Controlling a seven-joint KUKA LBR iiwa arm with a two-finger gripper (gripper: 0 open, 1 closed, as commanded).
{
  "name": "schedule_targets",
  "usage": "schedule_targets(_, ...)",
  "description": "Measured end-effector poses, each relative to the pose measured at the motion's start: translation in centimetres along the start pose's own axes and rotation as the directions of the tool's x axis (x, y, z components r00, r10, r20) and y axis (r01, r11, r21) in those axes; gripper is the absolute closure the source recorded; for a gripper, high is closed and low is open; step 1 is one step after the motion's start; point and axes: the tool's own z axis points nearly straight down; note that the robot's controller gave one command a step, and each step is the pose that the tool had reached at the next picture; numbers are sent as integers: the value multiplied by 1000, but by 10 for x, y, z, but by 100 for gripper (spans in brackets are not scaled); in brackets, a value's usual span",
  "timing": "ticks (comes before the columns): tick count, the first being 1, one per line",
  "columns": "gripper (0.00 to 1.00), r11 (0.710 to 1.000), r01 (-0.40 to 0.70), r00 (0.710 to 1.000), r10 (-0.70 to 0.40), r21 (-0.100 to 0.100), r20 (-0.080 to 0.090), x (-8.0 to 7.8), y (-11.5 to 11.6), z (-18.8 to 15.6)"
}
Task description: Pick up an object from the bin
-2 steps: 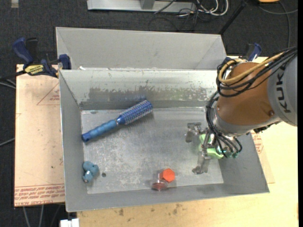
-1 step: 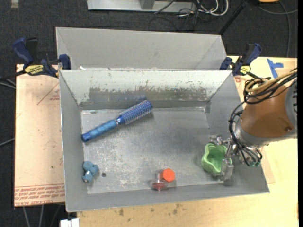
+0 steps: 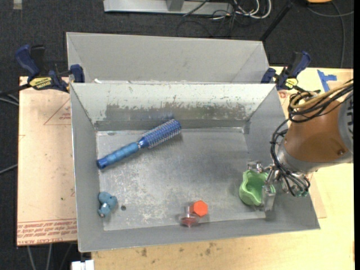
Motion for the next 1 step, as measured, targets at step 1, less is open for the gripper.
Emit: schedule_targets(1, 100, 998, -65, 998, 65, 2, 10, -2, 8, -137)
